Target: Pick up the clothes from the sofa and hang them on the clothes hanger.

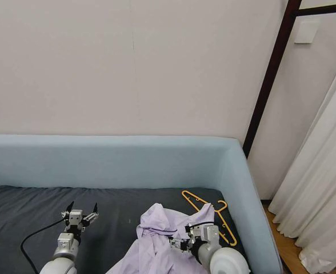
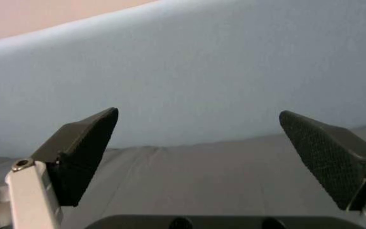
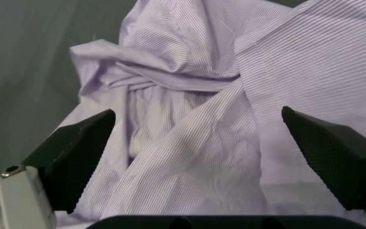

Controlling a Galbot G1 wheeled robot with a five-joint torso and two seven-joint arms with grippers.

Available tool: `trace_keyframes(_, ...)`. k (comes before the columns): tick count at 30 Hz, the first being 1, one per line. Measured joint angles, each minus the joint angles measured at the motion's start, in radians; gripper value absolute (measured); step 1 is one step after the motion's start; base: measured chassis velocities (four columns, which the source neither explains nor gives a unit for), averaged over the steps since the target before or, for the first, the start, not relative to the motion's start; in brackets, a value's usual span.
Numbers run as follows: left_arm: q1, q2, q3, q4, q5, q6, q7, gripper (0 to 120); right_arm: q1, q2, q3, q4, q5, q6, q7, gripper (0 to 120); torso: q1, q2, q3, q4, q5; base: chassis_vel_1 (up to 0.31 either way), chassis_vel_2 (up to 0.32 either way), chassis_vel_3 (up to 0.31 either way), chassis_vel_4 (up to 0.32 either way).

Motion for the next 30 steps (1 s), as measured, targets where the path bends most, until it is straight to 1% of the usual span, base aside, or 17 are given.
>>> trace_keyframes(2,0.002,0.001,-0.002,0.0,0.0,0.0,0.0,100,0.006,0.011,-0.003,-0.019,-0.008,0.005,0.002,100,0.0,0.0,0.0,0.0,0.0,0.0,0.0,0.0,0.0)
trace_keyframes(6,0.012,0.009,-0.018,-0.003,0.0,0.001,-0.002,100,0.042,0.11,-0.023,-0.19,-0.084,0.04,0.033,100,0.0,0.0,0.0,-0.0001,0.0001,0.0,0.0,0.0,0.0)
trace_keyframes(7,0.012,0.009,-0.018,-0.003,0.0,0.001,-0.002,100,0.042,0.11,-0.023,-0.19,-0.084,0.04,0.033,100,0.0,0.0,0.0,-0.0001,0.0001,0.0,0.0,0.0,0.0)
trace_keyframes(10,0.015,0.009,-0.021,-0.004,0.001,0.001,-0.003,100,0.043,0.16,-0.027,-0.261,-0.149,0.059,0.042,100,0.0,0.0,0.0,-0.0002,0.0,0.0,0.0,0.0,0.0)
trace_keyframes(12,0.015,0.006,-0.021,-0.004,0.002,0.001,-0.003,100,0.043,0.185,-0.026,-0.299,-0.192,0.065,0.047,95,0.0,0.0,0.0,-0.0002,0.0,0.0,0.0,0.0,0.0)
trace_keyframes(13,0.015,0.006,-0.021,-0.004,0.002,0.001,-0.003,100,0.043,0.185,-0.026,-0.299,-0.192,0.065,0.047,95,0.0,0.0,0.0,-0.0002,0.0,0.0,0.0,0.0,0.0)
trace_keyframes(15,0.012,0.002,-0.017,-0.002,0.003,0.001,-0.003,100,0.044,0.211,-0.022,-0.341,-0.236,0.07,0.048,87,0.0,0.0,0.0,-0.0001,0.0001,0.0,0.0,0.0,0.0)
trace_keyframes(17,0.008,0.0,-0.012,0.003,0.004,0.002,-0.003,100,0.046,0.231,-0.015,-0.368,-0.268,0.071,0.047,75,0.0,0.0,0.0,-0.0001,0.0001,0.0,0.0,0.0,0.0)
trace_keyframes(18,0.008,0.0,-0.012,0.003,0.004,0.002,-0.003,100,0.046,0.231,-0.015,-0.368,-0.268,0.071,0.047,75,0.0,0.0,0.0,-0.0001,0.0001,0.0,0.0,0.0,0.0)
trace_keyframes(20,0.003,-0.001,-0.009,0.007,0.004,0.002,-0.004,100,0.043,0.232,-0.014,-0.374,-0.286,0.07,0.046,67,0.0,0.0,0.0,-0.0001,0.0001,0.0,0.0,0.0,0.0)
trace_keyframes(23,-0.002,-0.001,-0.006,0.014,0.004,0.001,-0.004,100,0.034,0.215,-0.015,-0.364,-0.292,0.069,0.039,55,0.0,0.0,0.0,-0.0001,0.0002,0.0,0.0,0.0,0.0)
trace_keyframes(24,-0.002,-0.001,-0.006,0.014,0.004,0.001,-0.004,100,0.034,0.215,-0.015,-0.364,-0.292,0.069,0.039,55,0.0,0.0,0.0,-0.0001,0.0002,0.0,0.0,0.0,0.0)
trace_keyframes(25,-0.004,-0.001,-0.004,0.016,0.004,0.001,-0.004,100,0.03,0.208,-0.015,-0.357,-0.292,0.069,0.037,52,0.0,0.0,0.0,-0.0001,0.0003,0.0,0.0,0.0,0.0)
trace_keyframes(28,-0.015,-0.001,0.001,0.03,0.003,-0.003,-0.005,100,0.01,0.168,-0.017,-0.315,-0.288,0.069,0.019,36,0.0,0.0,0.0,-0.0002,0.0003,0.0,0.0,0.0,0.0)
trace_keyframes(29,-0.015,-0.001,0.001,0.03,0.003,-0.003,-0.005,100,0.01,0.168,-0.017,-0.315,-0.288,0.069,0.019,36,0.0,0.0,0.0,-0.0002,0.0003,0.0,0.0,0.0,0.0)
trace_keyframes(30,-0.018,-0.002,0.004,0.034,0.003,-0.003,-0.005,100,0.004,0.157,-0.017,-0.306,-0.287,0.07,0.01,32,0.0,0.0,0.0,-0.0002,0.0003,0.0,0.0,0.0,0.0)
